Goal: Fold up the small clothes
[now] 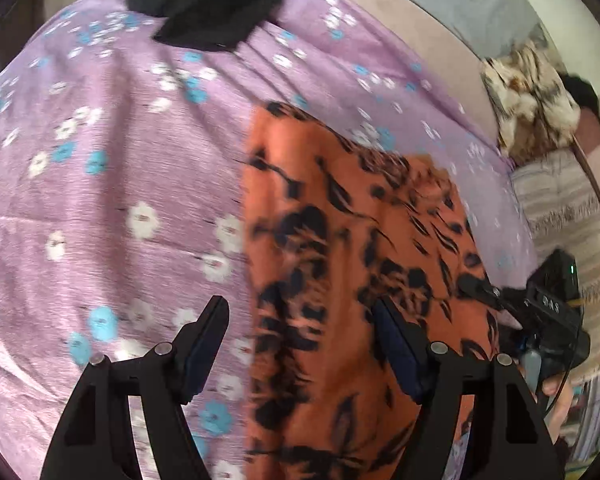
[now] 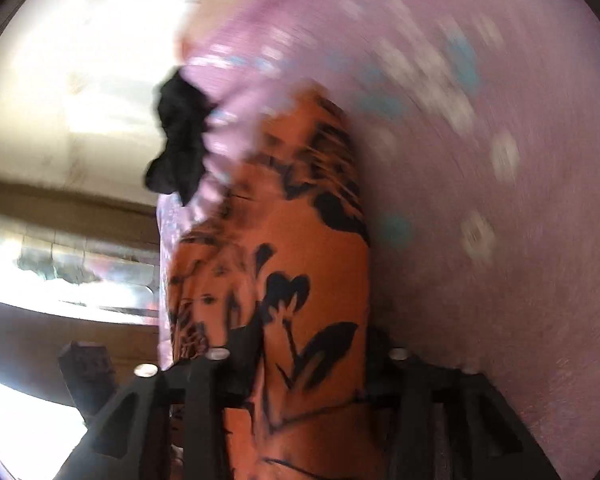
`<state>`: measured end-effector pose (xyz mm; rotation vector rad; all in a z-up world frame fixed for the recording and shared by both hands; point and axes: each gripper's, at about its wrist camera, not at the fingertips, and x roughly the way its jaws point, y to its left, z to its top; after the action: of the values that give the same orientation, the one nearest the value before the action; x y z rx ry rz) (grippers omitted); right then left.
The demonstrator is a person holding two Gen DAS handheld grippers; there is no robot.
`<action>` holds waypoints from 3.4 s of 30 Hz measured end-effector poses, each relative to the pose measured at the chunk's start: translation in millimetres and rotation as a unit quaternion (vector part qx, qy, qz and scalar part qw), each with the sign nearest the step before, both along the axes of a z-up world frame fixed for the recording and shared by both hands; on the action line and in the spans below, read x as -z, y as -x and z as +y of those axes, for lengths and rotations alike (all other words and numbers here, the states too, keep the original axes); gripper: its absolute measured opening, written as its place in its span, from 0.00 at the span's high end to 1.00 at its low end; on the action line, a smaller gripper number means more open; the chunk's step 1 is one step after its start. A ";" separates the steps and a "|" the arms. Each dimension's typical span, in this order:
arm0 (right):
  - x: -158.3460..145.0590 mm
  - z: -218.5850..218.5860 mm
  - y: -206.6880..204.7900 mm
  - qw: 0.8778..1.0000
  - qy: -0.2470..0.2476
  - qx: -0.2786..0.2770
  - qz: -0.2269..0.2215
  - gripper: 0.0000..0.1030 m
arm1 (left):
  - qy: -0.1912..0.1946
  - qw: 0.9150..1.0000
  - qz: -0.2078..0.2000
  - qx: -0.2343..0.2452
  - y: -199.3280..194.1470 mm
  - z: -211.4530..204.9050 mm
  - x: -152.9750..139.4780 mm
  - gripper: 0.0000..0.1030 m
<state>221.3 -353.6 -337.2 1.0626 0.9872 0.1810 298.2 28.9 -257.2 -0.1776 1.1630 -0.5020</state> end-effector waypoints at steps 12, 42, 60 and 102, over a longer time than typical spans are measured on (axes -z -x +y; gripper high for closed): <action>-9.2 19.9 1.6 0.996 0.071 -0.030 -0.040 0.35 | 0.077 0.994 0.070 0.021 0.0 -6.7 26.9 0.48; -32.7 3.8 115.5 0.977 0.197 0.017 -0.076 0.55 | -0.087 0.993 -0.054 0.058 94.5 -73.2 5.7 0.56; -54.3 46.1 131.3 0.943 0.321 -0.036 -0.080 0.57 | -0.167 0.978 -0.121 -0.008 110.0 -68.9 5.8 0.31; -348.4 132.2 407.9 0.815 0.459 0.054 -0.350 0.26 | -0.144 0.830 -0.491 -0.221 397.4 3.7 -328.5 0.00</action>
<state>-186.5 -221.5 11.2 0.0992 0.2370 -0.0195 -99.1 32.6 71.3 0.0839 0.1432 0.0395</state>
